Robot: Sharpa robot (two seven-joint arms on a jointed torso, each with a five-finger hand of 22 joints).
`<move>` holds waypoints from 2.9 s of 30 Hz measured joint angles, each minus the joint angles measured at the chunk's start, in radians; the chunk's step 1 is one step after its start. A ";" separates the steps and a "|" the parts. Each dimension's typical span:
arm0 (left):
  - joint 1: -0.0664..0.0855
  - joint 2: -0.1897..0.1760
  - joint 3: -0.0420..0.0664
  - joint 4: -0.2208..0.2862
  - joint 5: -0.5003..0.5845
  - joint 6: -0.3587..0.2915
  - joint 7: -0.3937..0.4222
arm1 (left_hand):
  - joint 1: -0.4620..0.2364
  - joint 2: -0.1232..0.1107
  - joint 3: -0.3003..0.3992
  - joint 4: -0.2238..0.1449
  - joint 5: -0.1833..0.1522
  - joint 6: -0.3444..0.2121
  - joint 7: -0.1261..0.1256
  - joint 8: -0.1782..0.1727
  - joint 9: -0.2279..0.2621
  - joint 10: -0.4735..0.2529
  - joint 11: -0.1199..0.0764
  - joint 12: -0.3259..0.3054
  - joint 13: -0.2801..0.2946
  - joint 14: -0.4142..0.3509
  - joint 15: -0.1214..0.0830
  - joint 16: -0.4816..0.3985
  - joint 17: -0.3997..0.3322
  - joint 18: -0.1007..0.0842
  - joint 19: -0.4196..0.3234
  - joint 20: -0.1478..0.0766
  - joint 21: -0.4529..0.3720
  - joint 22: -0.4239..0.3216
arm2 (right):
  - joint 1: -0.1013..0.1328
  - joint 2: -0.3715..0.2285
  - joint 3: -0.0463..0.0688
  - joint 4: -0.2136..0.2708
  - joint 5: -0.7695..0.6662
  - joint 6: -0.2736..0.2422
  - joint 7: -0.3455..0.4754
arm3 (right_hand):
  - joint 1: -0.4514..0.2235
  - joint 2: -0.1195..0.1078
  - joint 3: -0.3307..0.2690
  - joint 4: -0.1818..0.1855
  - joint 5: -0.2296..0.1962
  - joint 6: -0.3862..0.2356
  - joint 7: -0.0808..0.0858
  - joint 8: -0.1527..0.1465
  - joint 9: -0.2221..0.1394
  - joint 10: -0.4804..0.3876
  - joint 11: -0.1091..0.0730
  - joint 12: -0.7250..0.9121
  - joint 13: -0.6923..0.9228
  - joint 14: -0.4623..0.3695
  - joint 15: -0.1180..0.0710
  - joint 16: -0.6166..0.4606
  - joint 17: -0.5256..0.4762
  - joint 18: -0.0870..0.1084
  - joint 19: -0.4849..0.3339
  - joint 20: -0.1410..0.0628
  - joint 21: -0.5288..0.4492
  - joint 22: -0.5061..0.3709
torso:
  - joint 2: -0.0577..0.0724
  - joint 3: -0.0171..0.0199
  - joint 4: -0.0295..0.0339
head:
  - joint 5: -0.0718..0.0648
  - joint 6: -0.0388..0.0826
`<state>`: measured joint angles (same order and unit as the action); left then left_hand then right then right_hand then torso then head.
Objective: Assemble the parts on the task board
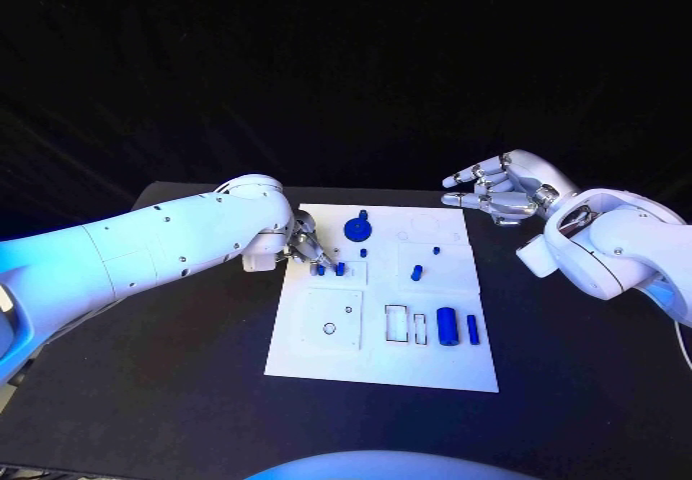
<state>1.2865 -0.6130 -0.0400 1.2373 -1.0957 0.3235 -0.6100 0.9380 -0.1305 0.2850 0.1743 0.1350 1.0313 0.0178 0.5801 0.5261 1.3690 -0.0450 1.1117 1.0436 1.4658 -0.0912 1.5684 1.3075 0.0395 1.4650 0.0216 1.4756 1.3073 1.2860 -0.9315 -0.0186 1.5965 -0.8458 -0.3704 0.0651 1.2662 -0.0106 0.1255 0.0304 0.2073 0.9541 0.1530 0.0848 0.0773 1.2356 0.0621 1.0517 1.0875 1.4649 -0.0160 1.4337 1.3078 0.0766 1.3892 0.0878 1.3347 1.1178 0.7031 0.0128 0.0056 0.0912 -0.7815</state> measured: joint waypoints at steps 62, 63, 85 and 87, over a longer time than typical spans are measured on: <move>-0.054 0.083 -0.031 -0.074 -0.308 -0.513 0.647 | 0.551 -0.038 0.018 -0.068 -0.058 0.002 0.103 -0.391 -0.372 -0.257 0.117 -0.889 -0.925 -0.064 0.086 -0.414 -0.244 0.100 -0.098 0.073 -0.512 -0.258 | -0.006 0.011 -0.004 -0.012 0.000 0.011 0.001 | 0.008 0.008 -0.003 0.003 0.016 0.000 0.000 0.000 0.000 -0.003 0.004 0.000 -0.004 0.000 0.000 -0.006 0.000 0.000 -0.007 0.000 -0.006 -0.005 | 0.000 0.0000 -0.0027 | -0.031 0.023; -0.056 0.085 -0.031 -0.076 -0.314 -0.512 0.646 | 0.547 -0.042 0.024 -0.069 -0.058 0.011 0.104 -0.396 -0.374 -0.248 0.116 -0.893 -0.928 -0.056 0.085 -0.398 -0.230 0.100 -0.090 0.073 -0.493 -0.241 | -0.006 0.011 -0.004 -0.012 0.000 0.011 0.001 | 0.008 0.008 -0.003 0.003 0.016 0.000 0.000 0.000 0.000 -0.003 0.004 0.000 -0.004 0.000 0.000 -0.006 0.000 0.000 -0.007 0.000 -0.006 -0.006 | 0.000 0.0000 -0.0027 | -0.031 0.022; -0.061 0.107 -0.032 -0.094 -0.383 -0.452 0.607 | 0.535 -0.038 0.080 -0.095 -0.058 0.061 0.100 -0.424 -0.387 -0.186 0.104 -0.920 -0.945 -0.005 0.074 -0.251 -0.090 0.070 -0.043 0.064 -0.310 -0.071 | -0.006 0.013 -0.004 -0.012 0.000 0.012 0.001 | 0.008 0.008 -0.003 0.003 0.020 0.000 0.000 0.000 0.000 -0.003 0.004 0.000 -0.004 0.000 0.000 -0.006 0.000 0.000 -0.007 0.000 -0.006 -0.005 | 0.000 -0.0004 -0.0006 | -0.034 0.018; -0.061 0.108 -0.032 -0.095 -0.385 -0.445 0.603 | 0.535 -0.038 0.083 -0.097 -0.058 0.062 0.098 -0.424 -0.388 -0.179 0.104 -0.920 -0.945 -0.005 0.074 -0.244 -0.086 0.066 -0.043 0.064 -0.298 -0.062 | -0.006 0.013 -0.004 -0.012 0.000 0.012 0.001 | 0.008 0.008 -0.003 0.003 0.020 0.000 0.000 0.000 0.000 -0.003 0.004 0.000 -0.004 0.000 0.000 -0.006 0.000 0.000 -0.007 0.000 -0.006 -0.005 | 0.000 -0.0005 -0.0004 | -0.033 0.018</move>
<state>1.2256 -0.5048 -0.0719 1.1418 -1.4804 -0.1218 -0.0068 1.4731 -0.1687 0.3675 0.0770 0.0771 1.0937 0.1160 0.1561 0.1382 1.1903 0.0585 0.1916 0.0986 1.4604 -0.0175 1.3245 1.2214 0.1055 1.4223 0.0858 1.1775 1.2450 1.2802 -0.9187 -0.0225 1.5844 -0.8462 -0.3588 0.0664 1.2741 -0.0027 0.1229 0.0331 0.2268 0.9541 0.1530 0.0848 0.0773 1.2324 0.0658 1.0517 1.0839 1.4649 -0.0160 1.4280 1.3077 0.0766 1.3821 0.0879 1.3286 1.1124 0.7028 0.0124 0.0052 0.0578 -0.7636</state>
